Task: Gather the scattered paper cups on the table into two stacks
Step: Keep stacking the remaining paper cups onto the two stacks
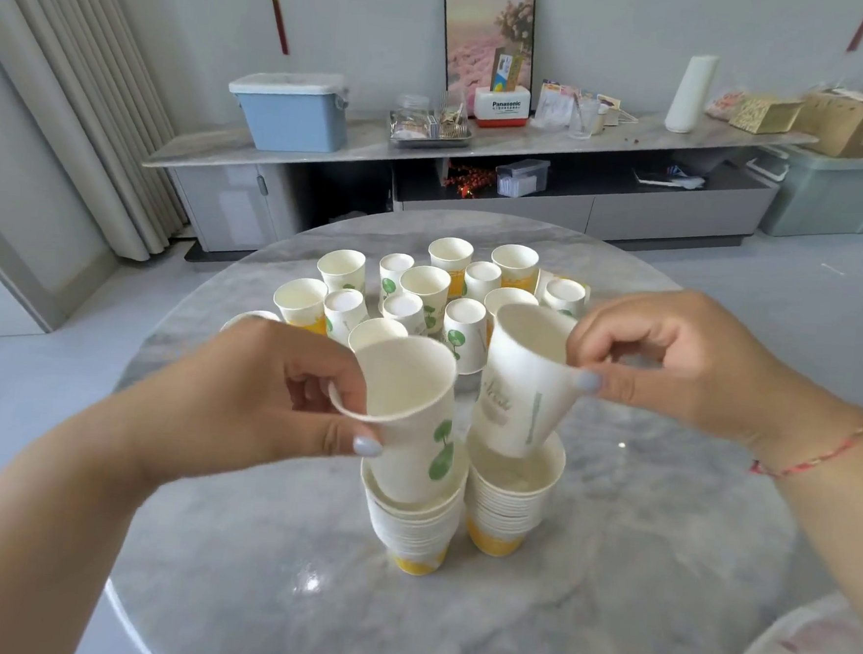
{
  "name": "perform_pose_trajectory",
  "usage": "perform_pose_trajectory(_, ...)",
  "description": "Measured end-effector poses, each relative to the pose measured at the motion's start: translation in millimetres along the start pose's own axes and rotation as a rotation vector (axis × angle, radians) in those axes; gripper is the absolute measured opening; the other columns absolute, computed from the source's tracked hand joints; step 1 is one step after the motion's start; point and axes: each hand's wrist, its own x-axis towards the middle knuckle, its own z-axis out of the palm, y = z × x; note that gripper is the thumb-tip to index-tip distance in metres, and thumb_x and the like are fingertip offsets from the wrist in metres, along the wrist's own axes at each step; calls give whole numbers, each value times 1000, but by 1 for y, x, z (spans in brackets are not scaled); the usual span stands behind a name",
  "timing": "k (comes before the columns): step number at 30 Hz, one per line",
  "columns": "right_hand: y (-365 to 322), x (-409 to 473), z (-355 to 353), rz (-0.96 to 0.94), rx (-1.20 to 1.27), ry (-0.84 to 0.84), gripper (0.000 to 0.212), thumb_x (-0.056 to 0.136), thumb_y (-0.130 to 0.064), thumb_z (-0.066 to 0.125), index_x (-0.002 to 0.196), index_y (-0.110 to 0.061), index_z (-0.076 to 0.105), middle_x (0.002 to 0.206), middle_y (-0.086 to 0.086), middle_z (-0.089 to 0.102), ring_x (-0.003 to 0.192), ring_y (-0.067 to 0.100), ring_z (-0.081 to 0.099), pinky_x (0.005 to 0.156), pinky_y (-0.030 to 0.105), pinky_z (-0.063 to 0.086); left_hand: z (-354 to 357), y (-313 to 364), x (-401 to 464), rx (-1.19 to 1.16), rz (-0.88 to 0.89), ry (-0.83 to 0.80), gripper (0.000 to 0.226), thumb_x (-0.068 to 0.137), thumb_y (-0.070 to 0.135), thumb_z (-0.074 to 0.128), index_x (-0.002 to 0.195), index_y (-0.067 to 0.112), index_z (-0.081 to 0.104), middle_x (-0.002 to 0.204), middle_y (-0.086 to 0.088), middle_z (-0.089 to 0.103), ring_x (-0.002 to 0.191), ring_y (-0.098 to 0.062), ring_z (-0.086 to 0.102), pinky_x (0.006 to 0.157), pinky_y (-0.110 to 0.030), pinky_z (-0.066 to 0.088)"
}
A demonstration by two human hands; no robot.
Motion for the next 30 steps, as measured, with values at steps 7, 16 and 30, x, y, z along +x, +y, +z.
perform_pose_trajectory(7,1,-9,10,83,-206,-191,33,69,-59,66,64,-26,64,73,0,68,66,16,61,63,41,52,16,-9,-1,99,-120,-217,62,44,71,72,102,52,59,81,14,63,66,-7,57,64,-25,50)
perform_pose_trajectory(16,4,11,3,195,-62,-29,50,72,-69,55,76,-23,71,81,4,71,56,13,60,55,23,48,18,-36,21,-41,-207,29,45,68,69,55,91,33,69,74,0,67,58,-3,56,60,-21,49)
perform_pose_trajectory(30,157,89,60,652,-547,-181,20,92,-15,47,73,-17,41,76,4,49,82,27,48,61,30,33,63,-116,120,393,-509,244,19,91,25,54,100,13,66,96,-8,69,86,-28,61,66,-30,44)
